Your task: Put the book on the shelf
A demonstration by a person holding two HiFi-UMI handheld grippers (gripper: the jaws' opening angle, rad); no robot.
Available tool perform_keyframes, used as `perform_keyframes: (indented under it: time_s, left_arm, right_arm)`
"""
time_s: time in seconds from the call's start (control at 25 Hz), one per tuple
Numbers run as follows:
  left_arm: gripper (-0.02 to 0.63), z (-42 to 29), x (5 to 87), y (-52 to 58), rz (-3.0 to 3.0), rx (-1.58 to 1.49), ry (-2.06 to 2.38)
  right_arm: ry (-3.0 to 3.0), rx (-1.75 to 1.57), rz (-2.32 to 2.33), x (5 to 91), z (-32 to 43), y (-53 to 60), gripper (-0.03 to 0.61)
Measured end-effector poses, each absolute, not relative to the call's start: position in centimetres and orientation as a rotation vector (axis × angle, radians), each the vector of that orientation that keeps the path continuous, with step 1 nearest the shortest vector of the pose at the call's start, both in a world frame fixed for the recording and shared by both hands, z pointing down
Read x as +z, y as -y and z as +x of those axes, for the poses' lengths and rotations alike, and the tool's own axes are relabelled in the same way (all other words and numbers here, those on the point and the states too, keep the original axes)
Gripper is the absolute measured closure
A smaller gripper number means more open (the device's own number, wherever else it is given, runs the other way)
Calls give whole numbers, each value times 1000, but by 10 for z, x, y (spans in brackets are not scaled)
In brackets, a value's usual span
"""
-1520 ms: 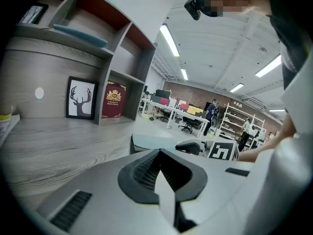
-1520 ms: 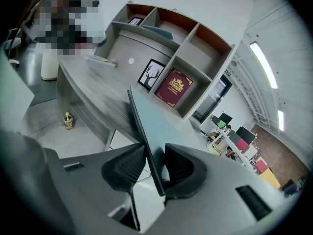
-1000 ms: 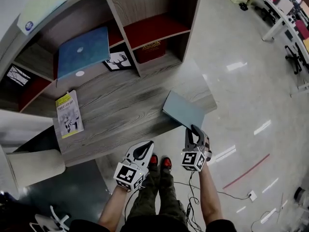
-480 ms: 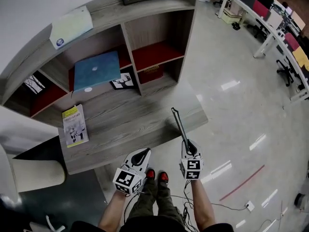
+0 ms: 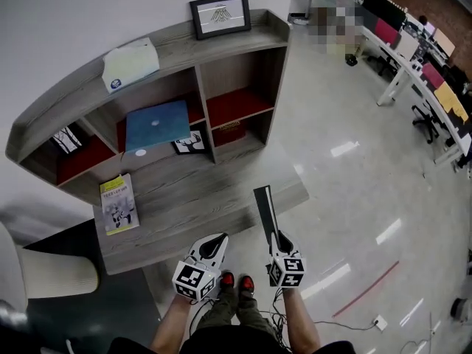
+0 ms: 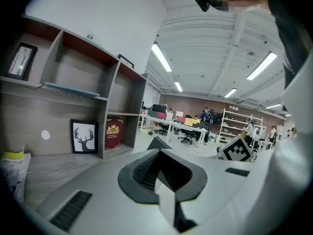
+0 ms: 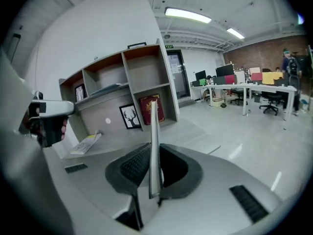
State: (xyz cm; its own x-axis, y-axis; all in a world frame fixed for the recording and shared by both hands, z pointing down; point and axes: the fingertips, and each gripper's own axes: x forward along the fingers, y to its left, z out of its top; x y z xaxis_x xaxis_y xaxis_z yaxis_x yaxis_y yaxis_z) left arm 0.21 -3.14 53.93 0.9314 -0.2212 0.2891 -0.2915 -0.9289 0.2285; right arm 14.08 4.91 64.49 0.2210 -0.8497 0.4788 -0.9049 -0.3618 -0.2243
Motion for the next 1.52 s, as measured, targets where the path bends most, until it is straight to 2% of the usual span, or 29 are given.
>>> perform_keyframes:
  time_s: [0.64,1.12,1.52]
  left_arm:
    - [611,-15,481,58,2904,274,390]
    - [611,-24,444,93,2972,168,408]
    - [611,3,442,133,2961,146,537]
  right_arm:
    - [1837,358,2627,460,136,-31,503]
    - [1878,107,2635,410,133,-4,505]
    - [2003,30,2563,397,172,43,505]
